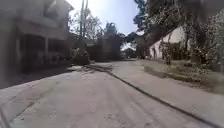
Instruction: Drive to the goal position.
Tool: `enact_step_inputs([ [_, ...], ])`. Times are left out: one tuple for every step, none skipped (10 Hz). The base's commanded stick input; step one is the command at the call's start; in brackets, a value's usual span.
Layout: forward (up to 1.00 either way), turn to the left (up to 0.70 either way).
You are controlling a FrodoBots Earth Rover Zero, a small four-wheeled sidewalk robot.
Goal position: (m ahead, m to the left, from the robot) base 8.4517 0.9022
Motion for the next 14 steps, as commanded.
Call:
enact_step_inputs([
  [1.0, -0.31],
  [1.0, -0.31],
  [1.0, -0.31],
  [1.0, -0.31],
  [1.0, -0.31],
  [1.0, -0.31],
  [1.0, -0.02],
  [1.0, 0.09],
  [1.0, 0.09],
  [1.0, 0.09],
  [1.0, 0.09],
  [1.0, 0.09],
  [1.0, 0.09],
  [1.0, 0.09],
])
